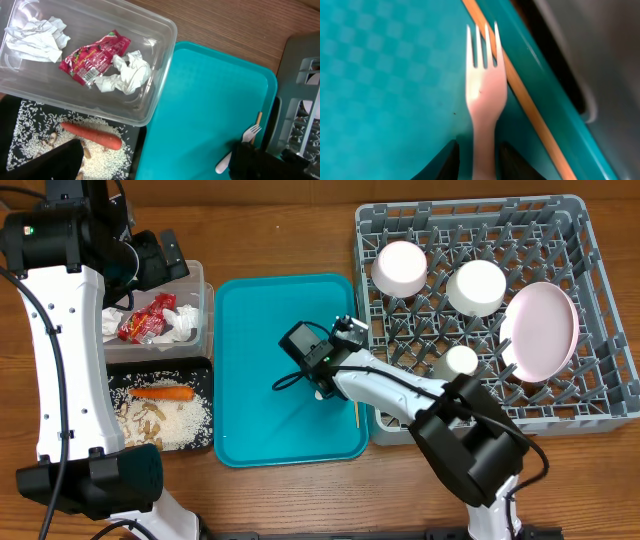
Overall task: Sort waste into correct bins and load items into the dishwasher
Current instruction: 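Lower the right gripper onto the white fork and grasp it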
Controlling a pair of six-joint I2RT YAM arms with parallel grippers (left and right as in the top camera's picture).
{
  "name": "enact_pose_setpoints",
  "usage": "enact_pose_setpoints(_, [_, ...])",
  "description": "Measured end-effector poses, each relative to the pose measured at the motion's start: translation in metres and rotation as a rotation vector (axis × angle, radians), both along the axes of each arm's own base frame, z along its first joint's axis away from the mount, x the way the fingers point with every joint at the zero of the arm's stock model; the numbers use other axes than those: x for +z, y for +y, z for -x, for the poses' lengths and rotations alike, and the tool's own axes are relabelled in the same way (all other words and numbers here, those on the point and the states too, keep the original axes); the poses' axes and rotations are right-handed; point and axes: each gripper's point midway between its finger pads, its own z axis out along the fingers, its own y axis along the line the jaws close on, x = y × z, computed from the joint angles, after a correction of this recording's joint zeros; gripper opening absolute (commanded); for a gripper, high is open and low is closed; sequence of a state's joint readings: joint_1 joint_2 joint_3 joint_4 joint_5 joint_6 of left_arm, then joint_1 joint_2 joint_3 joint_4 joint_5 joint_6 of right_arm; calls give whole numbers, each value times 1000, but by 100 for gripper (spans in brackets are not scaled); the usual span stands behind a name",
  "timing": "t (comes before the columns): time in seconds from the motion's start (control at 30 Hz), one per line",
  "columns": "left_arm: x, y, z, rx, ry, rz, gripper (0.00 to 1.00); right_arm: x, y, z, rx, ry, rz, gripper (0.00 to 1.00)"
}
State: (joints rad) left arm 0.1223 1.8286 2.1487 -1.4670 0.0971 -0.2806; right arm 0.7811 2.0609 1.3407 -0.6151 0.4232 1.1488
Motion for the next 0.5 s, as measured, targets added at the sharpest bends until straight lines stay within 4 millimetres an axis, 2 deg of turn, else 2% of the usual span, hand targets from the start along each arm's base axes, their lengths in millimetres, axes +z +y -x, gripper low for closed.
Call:
enact_pose_setpoints(0.4, [0,0,0,0,0,0,100,0,1,0,2,-1,-3,25])
enact_pose_setpoints(0.5, [0,0,0,0,0,0,100,0,1,0,3,0,-1,20])
